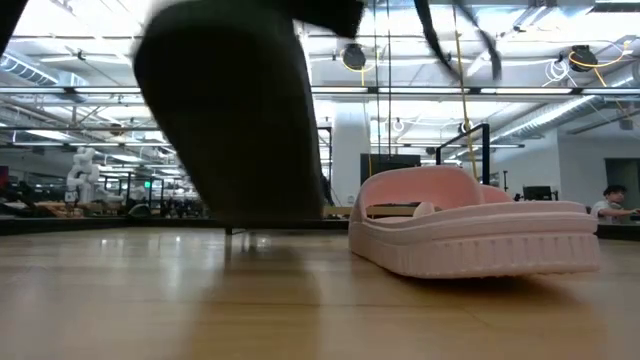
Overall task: Pick and place slides into the shelf
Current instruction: Put the black slide on the shelf
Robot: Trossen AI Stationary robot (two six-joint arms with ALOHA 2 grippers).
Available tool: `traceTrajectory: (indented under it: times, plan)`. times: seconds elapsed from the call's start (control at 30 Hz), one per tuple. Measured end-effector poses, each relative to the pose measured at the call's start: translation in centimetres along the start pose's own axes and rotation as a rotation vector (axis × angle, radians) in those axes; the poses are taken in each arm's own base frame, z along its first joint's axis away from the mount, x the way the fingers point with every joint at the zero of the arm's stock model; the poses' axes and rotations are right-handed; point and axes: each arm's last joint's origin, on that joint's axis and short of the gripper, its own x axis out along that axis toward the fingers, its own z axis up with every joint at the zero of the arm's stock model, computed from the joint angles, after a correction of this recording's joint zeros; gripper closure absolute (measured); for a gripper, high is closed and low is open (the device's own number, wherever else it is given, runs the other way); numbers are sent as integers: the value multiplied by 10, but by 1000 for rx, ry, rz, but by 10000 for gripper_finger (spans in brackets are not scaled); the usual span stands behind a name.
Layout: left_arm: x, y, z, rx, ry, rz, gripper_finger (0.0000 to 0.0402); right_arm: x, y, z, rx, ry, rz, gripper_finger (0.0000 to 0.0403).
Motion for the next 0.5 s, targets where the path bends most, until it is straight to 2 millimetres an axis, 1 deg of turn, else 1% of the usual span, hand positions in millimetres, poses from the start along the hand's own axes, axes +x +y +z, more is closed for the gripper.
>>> traceTrajectory:
  times: [0.13, 0.23, 0.27, 0.33, 0.43, 0.5]
  plan:
    - [-40, 21, -4, -35, -59, 55, 399, 0, 0, 6, -6, -67, 2, 305]
    - [-66, 39, 1, -75, -168, 65, 400, -1, 0, 13, -6, -136, 3, 305]
    - [-73, 45, 4, -82, -198, 72, 400, -1, 0, 16, -6, -161, 4, 305]
    - [-80, 60, 9, -102, -237, 87, 400, -2, 1, 19, -6, -200, 4, 305]
    - [-83, 86, 19, -134, -256, 85, 401, -3, 1, 24, -6, -243, 6, 305]
    - [-83, 101, 24, -122, -267, 105, 401, -5, 1, 26, -6, -258, 1, 305]
